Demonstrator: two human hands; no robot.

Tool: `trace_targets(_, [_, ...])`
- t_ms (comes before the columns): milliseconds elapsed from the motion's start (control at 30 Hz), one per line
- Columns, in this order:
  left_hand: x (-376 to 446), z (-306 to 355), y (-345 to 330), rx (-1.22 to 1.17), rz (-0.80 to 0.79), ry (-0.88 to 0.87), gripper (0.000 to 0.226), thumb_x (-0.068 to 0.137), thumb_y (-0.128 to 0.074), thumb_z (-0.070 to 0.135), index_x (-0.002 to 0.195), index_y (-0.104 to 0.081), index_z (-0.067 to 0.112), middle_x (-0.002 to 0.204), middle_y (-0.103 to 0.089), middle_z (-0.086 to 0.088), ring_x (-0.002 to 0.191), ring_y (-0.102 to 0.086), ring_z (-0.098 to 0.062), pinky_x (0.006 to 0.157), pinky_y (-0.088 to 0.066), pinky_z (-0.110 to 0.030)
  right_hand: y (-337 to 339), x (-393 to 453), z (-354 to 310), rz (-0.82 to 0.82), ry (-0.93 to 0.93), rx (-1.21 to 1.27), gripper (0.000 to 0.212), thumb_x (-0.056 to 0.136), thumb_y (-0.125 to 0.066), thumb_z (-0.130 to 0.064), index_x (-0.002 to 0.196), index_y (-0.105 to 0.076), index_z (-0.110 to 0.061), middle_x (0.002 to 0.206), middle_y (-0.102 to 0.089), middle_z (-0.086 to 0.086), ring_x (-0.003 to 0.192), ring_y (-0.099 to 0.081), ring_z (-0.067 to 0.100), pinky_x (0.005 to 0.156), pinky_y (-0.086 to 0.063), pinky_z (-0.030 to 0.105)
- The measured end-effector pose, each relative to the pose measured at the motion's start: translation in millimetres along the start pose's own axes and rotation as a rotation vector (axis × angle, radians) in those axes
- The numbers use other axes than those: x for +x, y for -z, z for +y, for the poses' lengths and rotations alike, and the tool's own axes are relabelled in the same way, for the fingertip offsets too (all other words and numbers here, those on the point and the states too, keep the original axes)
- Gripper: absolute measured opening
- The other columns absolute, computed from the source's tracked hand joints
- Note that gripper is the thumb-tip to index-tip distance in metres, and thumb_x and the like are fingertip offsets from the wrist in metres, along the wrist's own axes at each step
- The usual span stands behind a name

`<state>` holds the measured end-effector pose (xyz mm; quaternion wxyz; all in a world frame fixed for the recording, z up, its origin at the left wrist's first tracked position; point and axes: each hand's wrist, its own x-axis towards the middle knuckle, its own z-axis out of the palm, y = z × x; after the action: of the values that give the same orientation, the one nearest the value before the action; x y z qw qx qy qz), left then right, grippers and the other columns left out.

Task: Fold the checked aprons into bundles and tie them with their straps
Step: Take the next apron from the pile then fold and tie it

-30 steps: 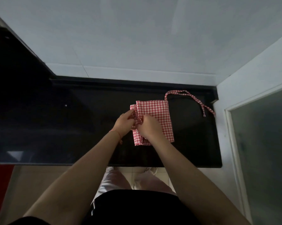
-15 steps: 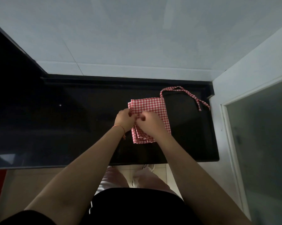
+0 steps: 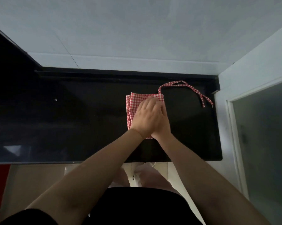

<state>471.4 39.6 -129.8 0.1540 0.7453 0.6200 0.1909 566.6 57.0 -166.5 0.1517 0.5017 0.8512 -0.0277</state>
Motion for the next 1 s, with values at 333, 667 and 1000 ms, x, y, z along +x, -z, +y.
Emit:
trace_targets(333, [-24.8,-61.3,-30.1,0.227,-0.229,0.147,0.073,0.097,-0.001,0.064,0.158,0.003,0.023,0.165,0.013,-0.006,0.151,0.018,-0.020,0.124,0.006,-0.044,-25.5,0.0,16.0,0.257,0.058,0.294,0.055,0.106,-0.031,-0.033,0.155,-0.027,-0.006,0.163,-0.021,0.011,0.153,-0.007,0.023,0.122,-0.015,0.048])
trace_targets(667, [-13.9,-80.9,-14.5,0.321,-0.468,-0.010,0.119,0.072,-0.029,0.094,0.150,0.031,0.028,0.157,0.036,-0.006,0.146,0.032,-0.023,0.122,0.007,-0.051,-23.7,5.2,33.2,0.106,-0.006,0.358,0.058,0.107,-0.017,-0.043,0.159,-0.006,-0.020,0.167,0.004,0.003,0.153,0.009,0.020,0.124,-0.012,0.049])
trace_targets(1000, [-9.9,-56.0,-21.7,0.344,-0.460,0.117,0.128,0.068,-0.028,0.096,0.150,0.031,0.019,0.157,0.035,-0.009,0.145,0.032,-0.025,0.121,0.009,-0.051,39.3,5.7,45.8,-0.325,-0.814,1.153,0.065,0.087,-0.071,-0.038,0.139,-0.040,-0.015,0.134,-0.051,0.009,0.109,-0.058,0.023,0.088,-0.049,0.035])
